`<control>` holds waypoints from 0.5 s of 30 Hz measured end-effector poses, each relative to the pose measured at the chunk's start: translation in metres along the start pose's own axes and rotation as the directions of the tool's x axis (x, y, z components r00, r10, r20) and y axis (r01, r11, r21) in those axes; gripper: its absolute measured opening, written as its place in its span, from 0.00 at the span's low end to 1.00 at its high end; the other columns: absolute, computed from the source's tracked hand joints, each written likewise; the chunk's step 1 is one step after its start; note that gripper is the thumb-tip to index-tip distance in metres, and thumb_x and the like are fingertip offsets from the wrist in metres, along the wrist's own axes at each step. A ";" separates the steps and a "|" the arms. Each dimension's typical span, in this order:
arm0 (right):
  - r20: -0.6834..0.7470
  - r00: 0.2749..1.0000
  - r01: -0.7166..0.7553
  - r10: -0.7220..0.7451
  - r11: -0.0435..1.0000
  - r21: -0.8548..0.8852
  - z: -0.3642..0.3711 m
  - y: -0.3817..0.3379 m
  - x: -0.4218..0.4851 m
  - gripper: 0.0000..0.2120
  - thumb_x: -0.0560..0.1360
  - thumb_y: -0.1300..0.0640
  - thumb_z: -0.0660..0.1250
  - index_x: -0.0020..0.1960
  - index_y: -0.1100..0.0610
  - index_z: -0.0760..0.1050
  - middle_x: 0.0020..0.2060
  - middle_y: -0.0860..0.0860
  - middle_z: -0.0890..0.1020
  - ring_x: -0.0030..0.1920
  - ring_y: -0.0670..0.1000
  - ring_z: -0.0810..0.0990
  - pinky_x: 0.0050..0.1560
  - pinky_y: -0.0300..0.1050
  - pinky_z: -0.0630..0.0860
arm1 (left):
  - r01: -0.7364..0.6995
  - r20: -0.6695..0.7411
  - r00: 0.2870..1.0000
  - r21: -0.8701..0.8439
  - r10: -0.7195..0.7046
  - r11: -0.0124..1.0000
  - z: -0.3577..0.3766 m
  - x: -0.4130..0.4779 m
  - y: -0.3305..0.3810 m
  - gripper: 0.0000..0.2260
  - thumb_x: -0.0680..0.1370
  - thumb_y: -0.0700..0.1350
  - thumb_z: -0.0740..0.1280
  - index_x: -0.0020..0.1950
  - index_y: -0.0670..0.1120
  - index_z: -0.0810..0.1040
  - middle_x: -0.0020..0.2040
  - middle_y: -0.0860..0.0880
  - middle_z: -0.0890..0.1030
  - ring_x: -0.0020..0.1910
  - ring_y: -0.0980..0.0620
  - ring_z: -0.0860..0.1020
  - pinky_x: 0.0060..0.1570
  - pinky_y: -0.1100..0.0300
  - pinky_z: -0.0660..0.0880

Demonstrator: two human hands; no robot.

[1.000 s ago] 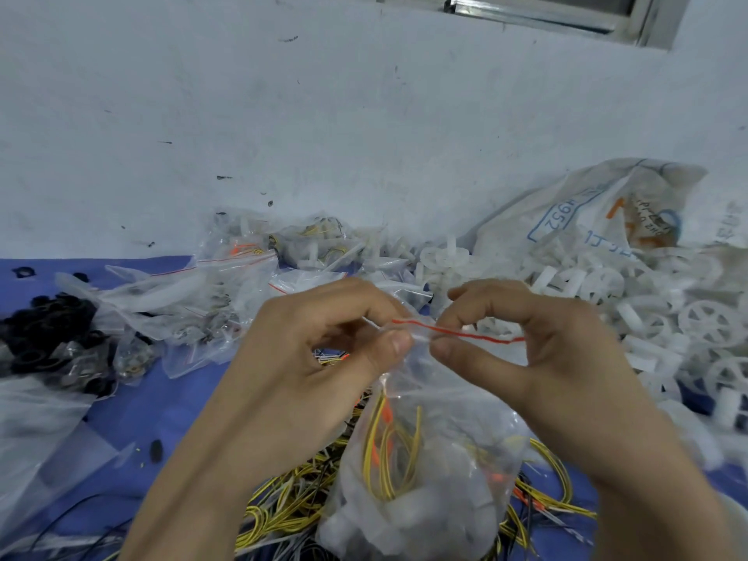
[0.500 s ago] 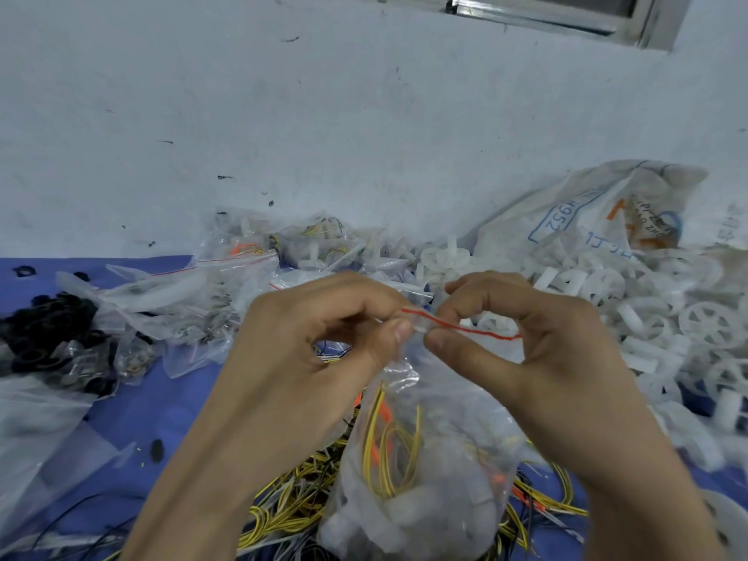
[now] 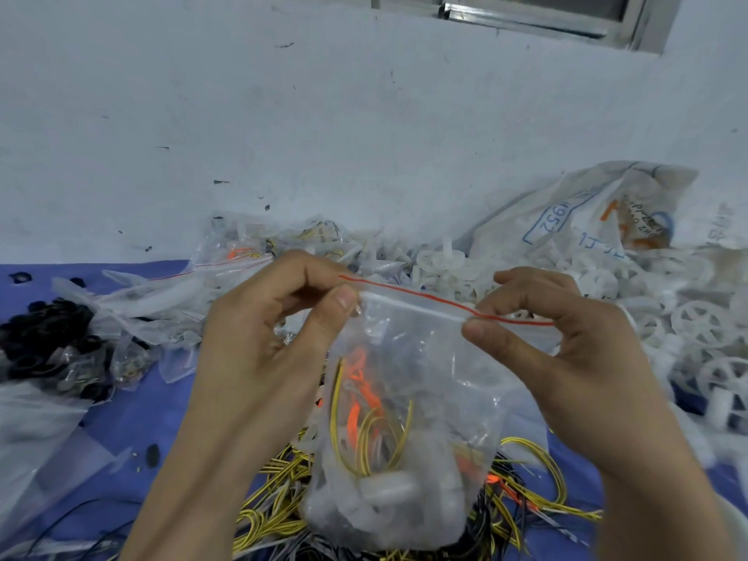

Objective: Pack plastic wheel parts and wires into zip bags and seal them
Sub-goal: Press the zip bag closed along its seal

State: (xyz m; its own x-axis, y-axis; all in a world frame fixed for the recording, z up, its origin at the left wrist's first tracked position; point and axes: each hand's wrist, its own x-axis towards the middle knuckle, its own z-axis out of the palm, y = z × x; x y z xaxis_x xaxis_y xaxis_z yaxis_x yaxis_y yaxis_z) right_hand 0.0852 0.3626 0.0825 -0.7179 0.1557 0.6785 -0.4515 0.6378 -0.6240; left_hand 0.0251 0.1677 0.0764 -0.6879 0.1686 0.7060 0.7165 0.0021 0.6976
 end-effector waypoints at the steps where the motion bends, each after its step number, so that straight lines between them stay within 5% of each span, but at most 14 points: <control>1: -0.010 1.000 -0.012 0.012 1.000 0.004 -0.001 0.001 0.000 0.04 0.63 0.45 0.69 0.34 0.44 0.77 0.42 0.40 0.81 0.57 0.38 0.74 0.51 0.22 0.63 | 0.005 -0.010 1.000 -0.002 -0.005 1.000 0.000 0.000 -0.001 0.05 0.71 0.52 0.65 0.40 0.54 0.78 0.40 0.55 0.81 0.42 0.57 0.79 0.46 0.70 0.72; 8: -0.055 0.998 -0.026 0.024 0.999 -0.033 -0.007 0.008 -0.001 0.06 0.62 0.43 0.70 0.33 0.44 0.77 0.41 0.37 0.80 0.56 0.39 0.74 0.52 0.22 0.62 | 0.029 -0.074 0.997 0.004 -0.028 1.000 -0.003 0.001 -0.005 0.05 0.71 0.50 0.66 0.41 0.51 0.79 0.39 0.50 0.82 0.42 0.52 0.80 0.44 0.62 0.74; 15: -0.085 0.995 -0.055 0.053 0.998 -0.023 -0.012 0.013 -0.001 0.05 0.61 0.45 0.68 0.33 0.45 0.79 0.43 0.30 0.79 0.52 0.31 0.73 0.48 0.19 0.62 | 0.036 -0.125 0.992 -0.012 -0.037 0.999 -0.004 0.003 -0.006 0.05 0.73 0.43 0.64 0.37 0.49 0.77 0.35 0.48 0.80 0.33 0.62 0.76 0.37 0.75 0.68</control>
State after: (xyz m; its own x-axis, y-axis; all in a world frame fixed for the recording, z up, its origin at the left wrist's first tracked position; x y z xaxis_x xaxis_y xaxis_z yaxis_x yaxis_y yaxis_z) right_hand 0.0865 0.3797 0.0784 -0.6934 0.2525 0.6749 -0.3990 0.6454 -0.6513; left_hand 0.0185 0.1643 0.0743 -0.7228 0.0443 0.6896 0.6902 -0.0033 0.7236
